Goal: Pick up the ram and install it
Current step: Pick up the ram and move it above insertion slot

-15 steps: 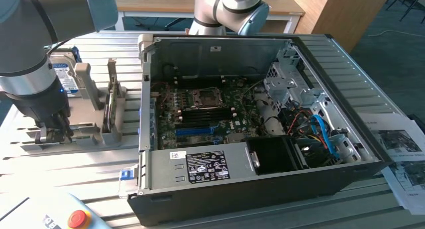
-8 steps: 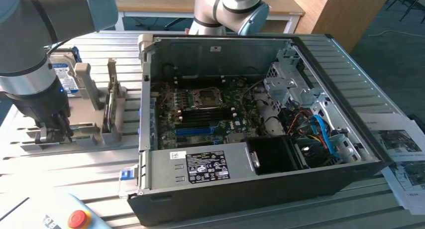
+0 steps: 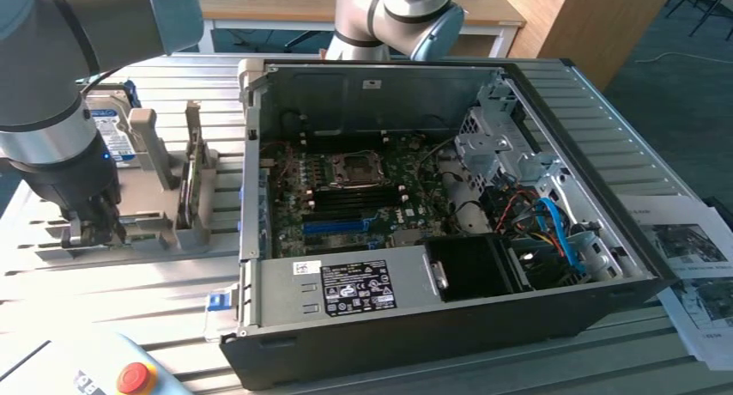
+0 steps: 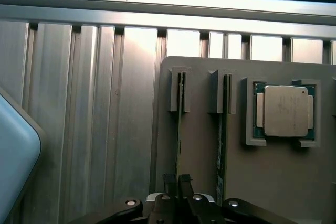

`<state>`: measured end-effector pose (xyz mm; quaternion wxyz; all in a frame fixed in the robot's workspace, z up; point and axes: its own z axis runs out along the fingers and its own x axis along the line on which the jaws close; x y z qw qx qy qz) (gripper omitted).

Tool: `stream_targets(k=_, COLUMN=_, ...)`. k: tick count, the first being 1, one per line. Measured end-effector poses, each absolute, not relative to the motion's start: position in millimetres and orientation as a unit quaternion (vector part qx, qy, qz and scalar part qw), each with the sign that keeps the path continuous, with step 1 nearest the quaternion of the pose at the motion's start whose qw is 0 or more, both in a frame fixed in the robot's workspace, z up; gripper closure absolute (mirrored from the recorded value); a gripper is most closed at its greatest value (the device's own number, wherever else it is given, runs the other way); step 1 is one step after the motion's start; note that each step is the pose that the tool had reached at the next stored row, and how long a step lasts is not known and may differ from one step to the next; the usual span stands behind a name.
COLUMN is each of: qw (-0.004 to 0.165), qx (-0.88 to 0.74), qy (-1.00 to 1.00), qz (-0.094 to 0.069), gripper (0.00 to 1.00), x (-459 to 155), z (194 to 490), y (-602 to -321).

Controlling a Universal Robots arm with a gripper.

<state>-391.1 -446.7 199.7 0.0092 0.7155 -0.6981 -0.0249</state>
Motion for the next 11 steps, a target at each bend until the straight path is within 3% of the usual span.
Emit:
stream_targets(k=2, qw=0.009, qx=0.715, qy=-0.698, qz=-0.025, gripper=0.88, x=-391.1, z=199.7, y=-446.7)
stream_targets(k=11, qw=0.009, qx=0.715, qy=-0.698, qz=-0.025, gripper=0.88, x=-391.1, z=199.7, y=-446.7)
